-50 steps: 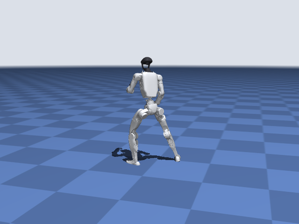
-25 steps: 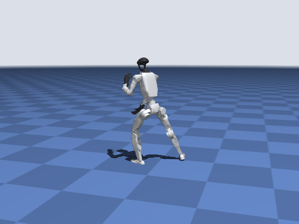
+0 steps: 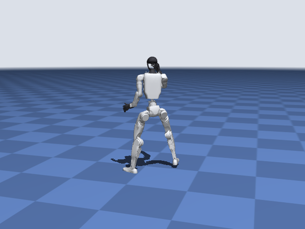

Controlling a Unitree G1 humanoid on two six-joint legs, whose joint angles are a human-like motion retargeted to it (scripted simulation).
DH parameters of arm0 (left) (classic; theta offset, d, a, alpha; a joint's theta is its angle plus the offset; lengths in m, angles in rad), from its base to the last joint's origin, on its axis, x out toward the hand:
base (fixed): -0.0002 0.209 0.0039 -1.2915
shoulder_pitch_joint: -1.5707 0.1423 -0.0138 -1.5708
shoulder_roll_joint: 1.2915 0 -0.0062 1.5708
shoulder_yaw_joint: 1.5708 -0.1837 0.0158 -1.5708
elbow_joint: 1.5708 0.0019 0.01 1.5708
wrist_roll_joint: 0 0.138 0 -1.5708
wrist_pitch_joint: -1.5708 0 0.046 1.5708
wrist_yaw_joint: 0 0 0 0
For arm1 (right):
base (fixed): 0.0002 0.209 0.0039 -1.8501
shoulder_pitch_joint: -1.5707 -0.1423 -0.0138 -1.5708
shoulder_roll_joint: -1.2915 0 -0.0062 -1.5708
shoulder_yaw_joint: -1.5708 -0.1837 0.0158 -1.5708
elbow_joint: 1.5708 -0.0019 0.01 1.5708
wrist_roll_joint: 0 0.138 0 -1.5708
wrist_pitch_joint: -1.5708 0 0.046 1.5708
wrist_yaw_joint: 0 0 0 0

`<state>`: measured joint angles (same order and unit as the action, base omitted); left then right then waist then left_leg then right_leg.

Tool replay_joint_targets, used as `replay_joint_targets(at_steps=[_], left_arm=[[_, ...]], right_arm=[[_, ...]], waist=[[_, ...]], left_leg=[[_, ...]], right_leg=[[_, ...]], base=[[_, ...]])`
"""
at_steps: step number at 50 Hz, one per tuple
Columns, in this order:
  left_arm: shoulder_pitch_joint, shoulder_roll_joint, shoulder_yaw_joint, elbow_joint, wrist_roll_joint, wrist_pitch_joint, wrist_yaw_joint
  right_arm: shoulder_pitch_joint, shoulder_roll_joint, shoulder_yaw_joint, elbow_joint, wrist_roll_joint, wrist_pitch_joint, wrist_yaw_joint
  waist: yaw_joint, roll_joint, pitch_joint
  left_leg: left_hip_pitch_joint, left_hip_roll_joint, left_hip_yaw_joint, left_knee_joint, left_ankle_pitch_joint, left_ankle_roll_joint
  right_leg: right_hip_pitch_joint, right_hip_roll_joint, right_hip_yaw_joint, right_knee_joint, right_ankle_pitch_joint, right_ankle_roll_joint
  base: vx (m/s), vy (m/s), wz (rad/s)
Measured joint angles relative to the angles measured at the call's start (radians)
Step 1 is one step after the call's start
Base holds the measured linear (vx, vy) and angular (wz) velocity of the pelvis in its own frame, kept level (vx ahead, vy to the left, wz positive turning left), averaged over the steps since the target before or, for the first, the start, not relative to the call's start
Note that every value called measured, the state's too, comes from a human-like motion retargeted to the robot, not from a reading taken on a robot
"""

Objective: Kungfu

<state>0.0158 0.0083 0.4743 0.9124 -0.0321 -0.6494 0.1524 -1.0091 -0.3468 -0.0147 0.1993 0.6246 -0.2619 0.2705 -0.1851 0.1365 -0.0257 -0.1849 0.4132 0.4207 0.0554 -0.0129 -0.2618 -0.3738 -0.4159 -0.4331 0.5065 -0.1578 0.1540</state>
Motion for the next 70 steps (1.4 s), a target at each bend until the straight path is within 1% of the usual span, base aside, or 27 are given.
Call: replay_joint_targets(at_steps=[3,5,8,10,12,16,20,23,28,33,37,40,42,45,48,50,53,55,58,60,61,62,63,65,67,68,70], left_arm=[[0.064,-0.036,0.047,0.113,-0.316,0.107,-0.248],[0.088,-0.072,0.084,0.152,-0.486,0.126,-0.304],[0.092,-0.093,0.097,0.209,-0.654,0.115,-0.322],[0.081,-0.068,0.064,0.244,-0.693,0.141,-0.341],[0.07,-0.046,0.035,0.261,-0.667,0.17,-0.367],[0.057,0.004,-0.011,0.29,-0.591,0.211,-0.376],[0.044,0.026,-0.032,0.294,-0.536,0.225,-0.36],[0.028,0.018,-0.061,0.267,-0.525,0.236,-0.385],[0.028,0.004,-0.095,0.226,-0.48,0.243,-0.431],[0.049,0.006,-0.106,0.235,-0.416,0.241,-0.458],[0.084,0.021,-0.09,0.26,-0.352,0.246,-0.508],[0.116,0.04,-0.06,0.287,-0.302,0.246,-0.507],[0.142,0.059,-0.047,0.302,-0.286,0.243,-0.501],[0.182,0.094,-0.03,0.316,-0.257,0.244,-0.507],[0.221,0.136,-0.019,0.327,-0.216,0.245,-0.51],[0.238,0.153,-0.009,0.334,-0.195,0.241,-0.502],[0.265,0.17,0.012,0.341,-0.182,0.236,-0.488],[0.283,0.182,0.015,0.349,-0.172,0.233,-0.478],[0.313,0.207,0.003,0.352,-0.118,0.224,-0.449],[0.291,0.217,-0.03,0.355,-0.1,0.224,-0.421],[0.276,0.216,-0.044,0.356,-0.101,0.225,-0.416],[0.258,0.213,-0.057,0.357,-0.102,0.228,-0.412],[0.236,0.208,-0.07,0.358,-0.104,0.234,-0.411],[0.203,0.207,-0.086,0.356,-0.098,0.243,-0.407],[0.18,0.201,-0.097,0.35,-0.068,0.237,-0.391],[0.177,0.201,-0.106,0.345,-0.047,0.23,-0.377],[0.156,0.211,-0.127,0.334,0.0,0.216,-0.348]], right_arm=[[0.049,-0.184,-0.19,-0.245,-0.049,-0.069,-0.104],[0.128,-0.312,-0.347,-0.38,-0.022,-0.137,-0.174],[0.321,-0.481,-0.668,-0.511,0.03,-0.286,-0.26],[0.496,-0.542,-0.913,-0.566,0.004,-0.36,-0.35],[0.628,-0.55,-1.08,-0.606,-0.065,-0.378,-0.437],[0.793,-0.514,-1.207,-0.695,-0.175,-0.417,-0.571],[0.867,-0.488,-1.169,-0.741,-0.315,-0.458,-0.695],[0.866,-0.492,-1.12,-0.737,-0.369,-0.432,-0.701],[0.838,-0.52,-1.035,-0.704,-0.292,-0.431,-0.669],[0.785,-0.551,-0.982,-0.648,-0.225,-0.431,-0.631],[0.726,-0.556,-0.913,-0.592,-0.187,-0.427,-0.611],[0.673,-0.564,-0.835,-0.552,-0.15,-0.422,-0.597],[0.64,-0.579,-0.783,-0.533,-0.124,-0.417,-0.588],[0.593,-0.604,-0.73,-0.504,-0.099,-0.404,-0.553],[0.56,-0.631,-0.696,-0.47,-0.081,-0.395,-0.523],[0.542,-0.652,-0.679,-0.451,-0.073,-0.391,-0.515],[0.509,-0.684,-0.634,-0.427,-0.063,-0.382,-0.499],[0.478,-0.711,-0.585,-0.401,-0.064,-0.372,-0.479],[0.453,-0.737,-0.516,-0.335,-0.078,-0.363,-0.443],[0.421,-0.755,-0.48,-0.278,-0.093,-0.365,-0.426],[0.394,-0.759,-0.45,-0.249,-0.103,-0.366,-0.425],[0.366,-0.759,-0.418,-0.221,-0.111,-0.368,-0.425],[0.337,-0.753,-0.383,-0.194,-0.118,-0.371,-0.425],[0.279,-0.725,-0.306,-0.133,-0.122,-0.38,-0.424],[0.215,-0.693,-0.222,-0.067,-0.123,-0.389,-0.419],[0.193,-0.679,-0.186,-0.039,-0.123,-0.391,-0.412],[0.149,-0.656,-0.12,0.01,-0.136,-0.389,-0.4]], waist=[[-0.078,-0.004,-0.044],[-0.122,0.008,-0.061],[-0.148,0.024,-0.056],[-0.141,0.029,-0.037],[-0.137,0.034,-0.031],[-0.166,0.046,-0.038],[-0.202,0.061,-0.053],[-0.189,0.056,-0.044],[-0.164,0.03,-0.039],[-0.163,0.013,-0.019],[-0.181,0.011,0.002],[-0.188,0.011,-0.006],[-0.197,0.015,-0.018],[-0.205,0.027,-0.034],[-0.22,0.04,-0.052],[-0.241,0.053,-0.066],[-0.274,0.07,-0.084],[-0.292,0.056,-0.095],[-0.27,0.031,-0.106],[-0.202,-0.006,-0.071],[-0.169,-0.035,-0.074],[-0.143,-0.071,-0.077],[-0.127,-0.121,-0.083],[-0.093,-0.18,-0.083],[-0.081,-0.192,-0.08],[-0.085,-0.182,-0.079],[-0.075,-0.158,-0.06]], left_leg=[[-0.014,0.024,0.02,-0.041,0.029,0.0],[-0.031,0.06,0.04,-0.046,0.039,0.0],[-0.062,0.093,0.005,-0.026,0.056,0.0],[-0.07,0.111,-0.007,-0.014,0.061,0.0],[-0.072,0.103,0.019,-0.022,0.065,0.0],[-0.075,0.061,0.02,-0.036,0.066,0.0],[-0.072,0.038,0.006,-0.027,0.034,0.0],[-0.052,0.007,-0.031,-0.011,-0.013,0.0],[-0.021,-0.089,-0.122,0.02,-0.113,0.0],[-0.009,-0.142,-0.104,0.038,-0.13,0.0],[-0.006,-0.153,-0.037,0.036,-0.147,0.0],[-0.015,-0.168,0.014,0.022,-0.141,0.0],[-0.006,-0.182,0.056,0.011,-0.152,0.0],[-0.006,-0.172,0.109,-0.002,-0.143,0.0],[-0.011,-0.15,0.123,0.002,-0.099,0.0],[-0.02,-0.126,0.127,0.005,-0.038,0.0],[-0.005,-0.078,0.15,0.015,0.097,0.0],[0.048,-0.049,0.164,0.027,0.223,0.0],[0.148,0.083,0.111,0.094,0.455,0.0],[0.155,0.168,0.012,0.302,0.537,0.074],[0.145,0.108,-0.083,0.342,0.537,0.03],[0.123,0.017,-0.18,0.396,0.511,0.0],[0.077,-0.138,-0.279,0.479,0.435,0.0],[-0.002,-0.272,-0.321,0.668,0.292,0.0],[-0.091,-0.264,-0.351,0.793,0.178,0.0],[-0.134,-0.203,-0.375,0.835,0.11,0.0],[-0.231,-0.108,-0.387,0.912,-0.026,0.063]], right_leg=[[-0.046,0.005,-0.023,0.104,-0.092,-0.018],[-0.072,0.026,-0.039,0.161,-0.144,-0.034],[-0.109,0.037,-0.044,0.218,-0.195,-0.055],[-0.122,0.049,-0.044,0.244,-0.222,-0.069],[-0.151,0.033,-0.035,0.271,-0.236,-0.076],[-0.205,-0.002,0.001,0.302,-0.237,-0.071],[-0.223,-0.013,0.025,0.284,-0.214,-0.066],[-0.212,-0.023,0.045,0.24,-0.173,-0.055],[-0.193,-0.065,0.085,0.143,-0.082,-0.016],[-0.186,-0.1,0.12,0.036,0.029,0.042],[-0.201,-0.11,0.094,-0.069,0.162,0.106],[-0.23,-0.154,-0.063,-0.138,0.241,0.107],[-0.218,-0.219,-0.266,-0.14,0.25,0.047],[-0.231,-0.235,-0.447,-0.122,0.254,-0.114],[-0.314,-0.192,-0.344,-0.086,0.253,-0.164],[-0.352,-0.194,-0.354,-0.048,0.245,-0.179],[-0.388,-0.177,-0.394,0.049,0.125,-0.25],[-0.406,-0.124,-0.317,0.115,-0.002,-0.285],[-0.375,0.039,-0.23,0.185,-0.163,-0.32],[-0.29,0.147,-0.201,0.162,-0.211,-0.348],[-0.281,0.184,-0.145,0.139,-0.214,-0.352],[-0.273,0.196,-0.083,0.12,-0.213,-0.347],[-0.266,0.16,-0.008,0.109,-0.203,-0.323],[-0.216,0.166,0.076,0.083,-0.203,-0.304],[-0.143,0.238,0.109,0.031,-0.206,-0.312],[-0.096,0.309,0.104,-0.007,-0.208,-0.334],[0.003,0.438,0.12,-0.1,-0.191,-0.361]], base=[[0.1,-0.67,0.39],[0.05,-0.67,0.16],[-0.07,-0.39,-0.13],[-0.18,-0.32,-0.22],[-0.22,-0.04,-0.08],[-0.11,0.11,-0.06],[0.07,0.17,-0.2],[0.02,0.28,-0.37],[0.07,0.34,-0.37],[0.05,0.36,-0.36],[-0.05,0.23,-0.7],[-0.09,0.16,-1.15],[0.01,0.11,-1.09],[-0.01,-0.18,-0.98],[0.05,-0.37,-0.63],[0.08,-0.62,-0.51],[0.14,-0.69,-0.71],[0.29,-1.02,-0.79],[0.49,-1.18,-1.44],[0.38,-0.99,-2.43],[0.27,-0.57,-2.53],[0.26,-0.15,-2.33],[0.33,-0.04,-2.15],[0.45,-0.23,-2.12],[0.48,-0.7,-1.87],[0.52,-1.02,-1.66],[0.52,-0.89,-1.69]])
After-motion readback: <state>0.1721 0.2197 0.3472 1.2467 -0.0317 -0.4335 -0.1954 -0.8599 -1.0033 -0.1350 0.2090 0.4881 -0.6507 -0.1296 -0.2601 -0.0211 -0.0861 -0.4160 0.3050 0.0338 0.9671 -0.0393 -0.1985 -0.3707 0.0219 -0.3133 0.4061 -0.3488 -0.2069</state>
